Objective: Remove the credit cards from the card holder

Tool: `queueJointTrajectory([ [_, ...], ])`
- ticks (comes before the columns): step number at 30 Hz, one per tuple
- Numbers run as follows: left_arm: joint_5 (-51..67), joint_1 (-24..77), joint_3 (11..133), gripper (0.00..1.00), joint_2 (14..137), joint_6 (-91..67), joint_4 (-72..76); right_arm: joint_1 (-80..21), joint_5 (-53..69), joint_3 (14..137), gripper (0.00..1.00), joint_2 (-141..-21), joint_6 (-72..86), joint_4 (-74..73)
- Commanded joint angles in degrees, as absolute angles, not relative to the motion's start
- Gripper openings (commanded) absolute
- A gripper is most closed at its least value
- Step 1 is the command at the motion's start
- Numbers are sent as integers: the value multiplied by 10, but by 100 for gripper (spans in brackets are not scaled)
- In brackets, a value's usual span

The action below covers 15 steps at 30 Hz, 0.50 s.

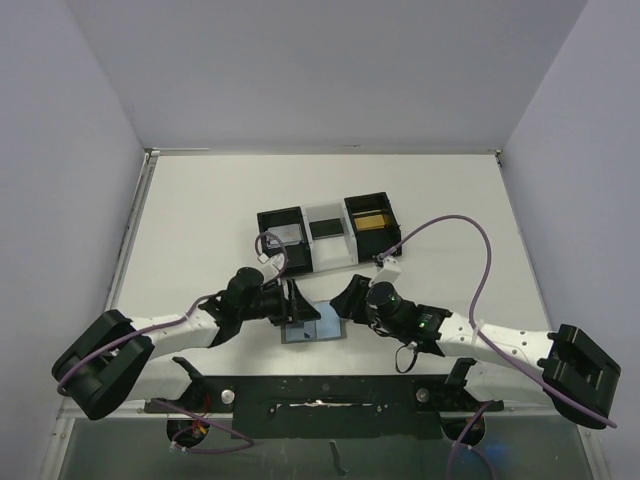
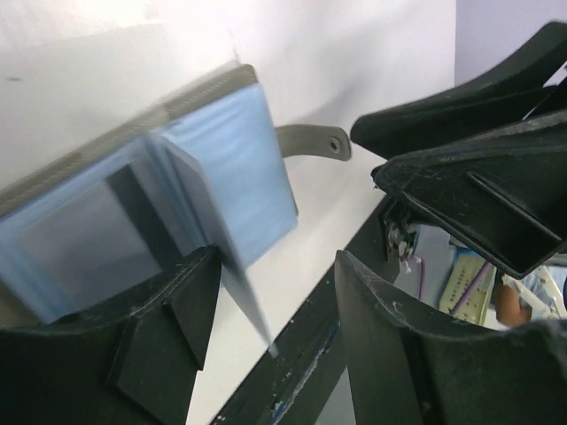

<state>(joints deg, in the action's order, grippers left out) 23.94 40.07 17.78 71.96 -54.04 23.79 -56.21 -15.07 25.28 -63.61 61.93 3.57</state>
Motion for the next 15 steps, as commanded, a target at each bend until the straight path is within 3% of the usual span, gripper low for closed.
queueJointTrajectory([
  [1, 242, 442, 233, 54, 742, -545, 284, -558, -184, 257, 47, -605, 618, 48],
  [8, 177, 466, 234, 57, 743, -549, 276, -556, -186, 237, 48, -556, 616, 71],
  [15, 100, 465, 200, 57, 667, -558, 220, -554, -175, 221, 47, -536, 619, 67],
])
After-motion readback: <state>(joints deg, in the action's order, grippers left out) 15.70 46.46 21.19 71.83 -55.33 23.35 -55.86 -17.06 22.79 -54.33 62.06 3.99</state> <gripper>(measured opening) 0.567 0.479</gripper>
